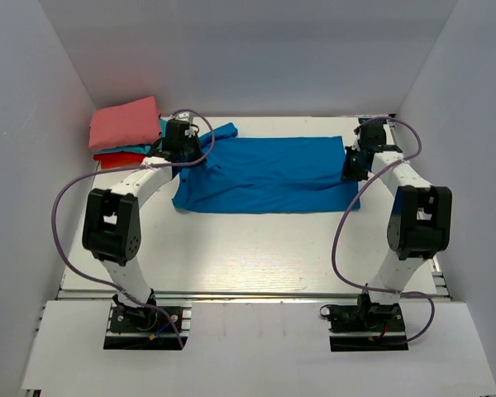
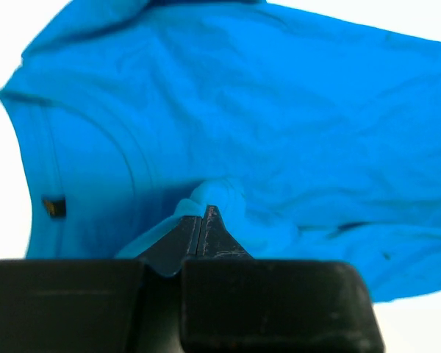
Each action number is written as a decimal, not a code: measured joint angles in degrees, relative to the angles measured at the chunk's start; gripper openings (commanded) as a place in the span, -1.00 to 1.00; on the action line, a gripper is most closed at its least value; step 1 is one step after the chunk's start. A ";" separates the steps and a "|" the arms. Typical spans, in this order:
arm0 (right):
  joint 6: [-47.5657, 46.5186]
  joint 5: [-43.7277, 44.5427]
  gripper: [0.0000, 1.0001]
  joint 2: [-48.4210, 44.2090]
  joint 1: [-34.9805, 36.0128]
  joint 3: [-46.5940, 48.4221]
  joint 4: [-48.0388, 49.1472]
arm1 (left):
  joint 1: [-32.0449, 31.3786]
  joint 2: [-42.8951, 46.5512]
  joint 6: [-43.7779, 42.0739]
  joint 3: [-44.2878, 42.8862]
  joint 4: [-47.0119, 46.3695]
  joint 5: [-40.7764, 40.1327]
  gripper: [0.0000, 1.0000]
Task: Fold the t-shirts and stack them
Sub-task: Fold the flattened tshirt in 1/3 of the way, then grap the side of the flattened tshirt furthest away from the robot with both arms
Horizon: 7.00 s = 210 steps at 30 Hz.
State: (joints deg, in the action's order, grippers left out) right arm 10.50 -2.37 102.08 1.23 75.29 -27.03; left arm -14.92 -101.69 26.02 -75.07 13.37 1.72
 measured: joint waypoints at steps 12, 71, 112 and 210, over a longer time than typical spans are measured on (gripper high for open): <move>-1.81 -0.66 -0.26 6.88 0.00 4.83 0.17 | 3.06 -18.38 -9.86 -16.02 -2.58 3.13 1.00; 6.95 -10.01 0.81 -37.53 2.36 -31.78 2.75 | 3.61 27.50 1.95 19.54 9.77 13.20 1.00; 4.04 -8.46 0.81 -15.72 2.43 -21.33 5.81 | 3.04 -20.26 -27.34 -18.14 5.03 -15.28 0.45; 2.69 4.81 -0.87 25.55 3.45 20.83 8.74 | 2.58 -27.56 -20.52 -26.84 -12.96 -5.16 -1.00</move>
State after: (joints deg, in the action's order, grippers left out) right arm 13.19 2.44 127.63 4.69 96.12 -18.28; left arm -12.34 -129.25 5.50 -101.91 0.40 -3.44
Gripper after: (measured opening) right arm 0.208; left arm 0.025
